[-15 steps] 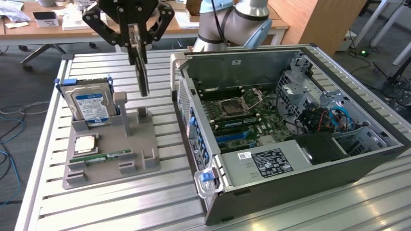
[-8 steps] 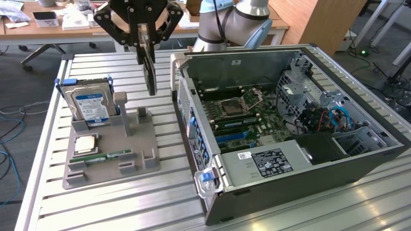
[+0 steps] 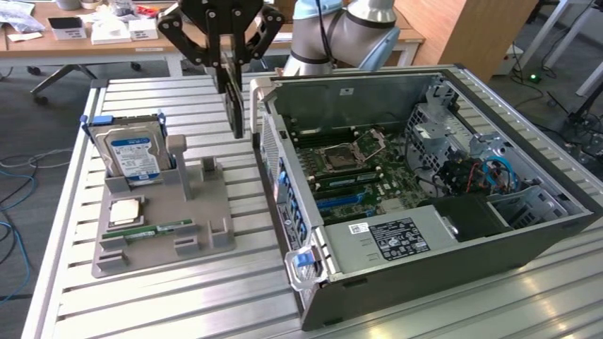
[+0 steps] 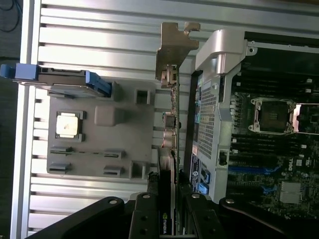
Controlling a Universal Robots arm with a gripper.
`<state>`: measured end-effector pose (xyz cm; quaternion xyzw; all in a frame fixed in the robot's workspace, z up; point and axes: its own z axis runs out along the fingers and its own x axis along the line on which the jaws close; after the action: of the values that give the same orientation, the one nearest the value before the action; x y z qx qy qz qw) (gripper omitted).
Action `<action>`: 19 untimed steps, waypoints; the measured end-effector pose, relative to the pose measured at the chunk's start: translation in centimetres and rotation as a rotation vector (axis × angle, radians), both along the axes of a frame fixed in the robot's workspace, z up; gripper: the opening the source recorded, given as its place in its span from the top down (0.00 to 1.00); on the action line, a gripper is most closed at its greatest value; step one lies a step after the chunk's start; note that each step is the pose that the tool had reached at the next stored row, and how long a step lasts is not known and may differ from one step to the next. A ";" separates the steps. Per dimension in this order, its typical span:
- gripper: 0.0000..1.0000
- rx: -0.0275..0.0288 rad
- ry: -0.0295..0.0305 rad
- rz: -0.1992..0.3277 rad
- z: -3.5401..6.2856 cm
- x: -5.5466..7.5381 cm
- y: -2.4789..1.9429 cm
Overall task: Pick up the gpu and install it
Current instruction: 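Pick up the gpu and move the gpu toward the slot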
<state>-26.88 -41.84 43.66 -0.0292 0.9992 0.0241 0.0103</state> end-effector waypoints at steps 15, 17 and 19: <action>0.74 0.0008 -0.0001 0.000 0.00 4.5 0.00; 0.74 0.0008 -0.0001 0.000 0.00 5.1 0.00; 0.74 0.0009 0.0000 0.000 0.00 5.7 0.00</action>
<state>-21.17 -41.84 43.66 -0.0293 0.9992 0.0245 0.0103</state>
